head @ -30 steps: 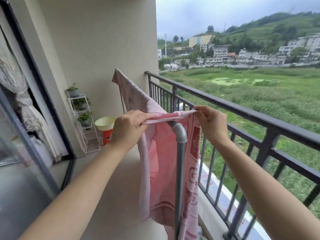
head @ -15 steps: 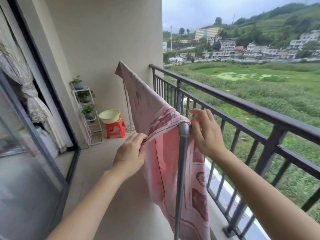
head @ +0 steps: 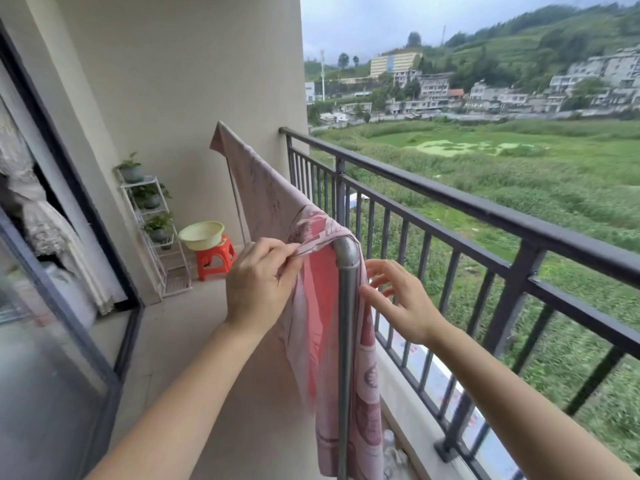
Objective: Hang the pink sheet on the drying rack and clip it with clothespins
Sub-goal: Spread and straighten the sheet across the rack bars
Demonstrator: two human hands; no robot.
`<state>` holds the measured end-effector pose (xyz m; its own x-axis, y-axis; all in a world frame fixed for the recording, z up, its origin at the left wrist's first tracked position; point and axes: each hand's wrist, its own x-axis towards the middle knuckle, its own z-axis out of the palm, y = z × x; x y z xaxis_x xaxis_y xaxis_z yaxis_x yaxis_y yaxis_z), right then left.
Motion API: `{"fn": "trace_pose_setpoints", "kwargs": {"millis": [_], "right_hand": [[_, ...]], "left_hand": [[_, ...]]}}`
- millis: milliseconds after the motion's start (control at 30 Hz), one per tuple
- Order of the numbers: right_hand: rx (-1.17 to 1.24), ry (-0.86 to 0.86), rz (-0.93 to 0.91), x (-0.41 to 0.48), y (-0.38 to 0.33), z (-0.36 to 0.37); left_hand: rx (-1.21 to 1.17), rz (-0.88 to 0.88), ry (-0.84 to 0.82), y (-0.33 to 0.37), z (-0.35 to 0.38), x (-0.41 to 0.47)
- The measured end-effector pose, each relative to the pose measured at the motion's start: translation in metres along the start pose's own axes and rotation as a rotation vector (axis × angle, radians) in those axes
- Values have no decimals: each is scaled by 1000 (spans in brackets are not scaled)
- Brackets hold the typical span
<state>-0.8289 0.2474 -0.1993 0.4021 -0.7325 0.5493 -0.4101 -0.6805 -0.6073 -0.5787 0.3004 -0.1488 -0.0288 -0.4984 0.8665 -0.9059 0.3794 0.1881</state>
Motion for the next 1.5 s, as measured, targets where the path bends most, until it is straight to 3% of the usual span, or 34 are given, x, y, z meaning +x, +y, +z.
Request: {"fn": "trace_pose_setpoints", "kwargs": {"millis": [100,167,300,400,500,600,767,933,1067,1167,1267,1300,1400,1433,1500], "right_hand": [[-205,-276,54,3,0,-13],[-306,-317,87,7,5,-26],[-203,183,226,22,10,-60],[-13,372,297,42,-3,-70],[-43,382,134,52,-16,-65],[-298,292,-174,54,-18,-57],[-684,95,-247,59,6,-50],[-694,-68,63,65,18,-52],[-756,-330,388,53,39,-72],[-659,-199,568,30,59,-87],[-778,11,690,19,63,-82],[-707,49,718,18,62,-75],[-118,172,723,14,49,-42],[42,189,655,13,41,-32],[110,78,486,13,26,-9]], "left_hand": [[-120,-103,48,6,-1,15],[-116,-114,39,9,-1,25],[-150,-144,14,11,-1,41],[-107,-119,-44,8,-3,42],[31,-90,-104,-11,-9,39],[205,-92,-109,-38,-20,37],[338,35,28,-67,-47,44],[265,11,70,-71,-48,43],[213,-5,-68,-76,-41,17],[186,-87,-158,-82,-34,-15],[148,-96,-156,-82,-25,-37],[142,-85,-136,-81,-22,-41],[110,-122,-86,-73,-16,-45],[85,-142,-75,-69,-13,-44],[23,-148,-69,-61,-8,-41]]}}
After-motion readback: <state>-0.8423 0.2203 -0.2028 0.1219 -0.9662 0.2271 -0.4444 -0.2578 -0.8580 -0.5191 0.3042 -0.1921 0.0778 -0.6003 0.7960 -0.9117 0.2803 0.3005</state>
